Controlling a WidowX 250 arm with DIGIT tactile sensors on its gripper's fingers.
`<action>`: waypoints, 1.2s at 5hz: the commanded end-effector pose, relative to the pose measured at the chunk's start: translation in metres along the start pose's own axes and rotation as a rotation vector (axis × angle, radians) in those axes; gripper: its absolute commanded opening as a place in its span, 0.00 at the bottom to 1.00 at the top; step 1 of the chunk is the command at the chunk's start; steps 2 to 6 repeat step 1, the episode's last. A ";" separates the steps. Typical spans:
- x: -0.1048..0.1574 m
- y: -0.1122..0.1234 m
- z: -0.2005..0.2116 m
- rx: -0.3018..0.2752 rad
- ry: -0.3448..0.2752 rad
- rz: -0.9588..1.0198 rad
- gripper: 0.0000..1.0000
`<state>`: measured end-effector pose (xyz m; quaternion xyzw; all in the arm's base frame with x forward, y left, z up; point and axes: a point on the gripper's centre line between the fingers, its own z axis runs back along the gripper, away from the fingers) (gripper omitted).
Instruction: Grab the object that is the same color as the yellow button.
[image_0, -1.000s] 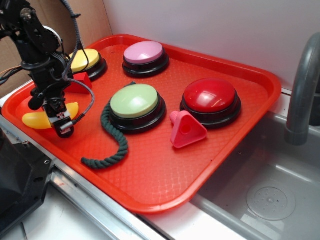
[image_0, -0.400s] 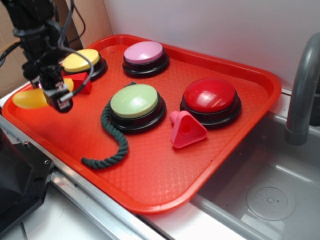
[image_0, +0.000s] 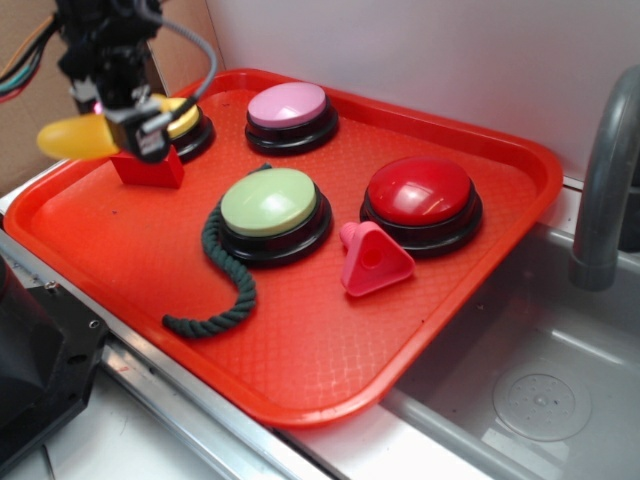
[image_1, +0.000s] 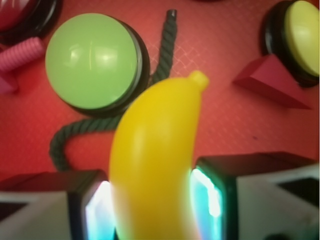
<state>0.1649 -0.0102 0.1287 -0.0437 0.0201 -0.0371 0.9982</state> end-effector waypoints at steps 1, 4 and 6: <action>0.011 -0.023 0.026 0.029 -0.085 -0.056 0.00; 0.011 -0.023 0.026 0.029 -0.085 -0.056 0.00; 0.011 -0.023 0.026 0.029 -0.085 -0.056 0.00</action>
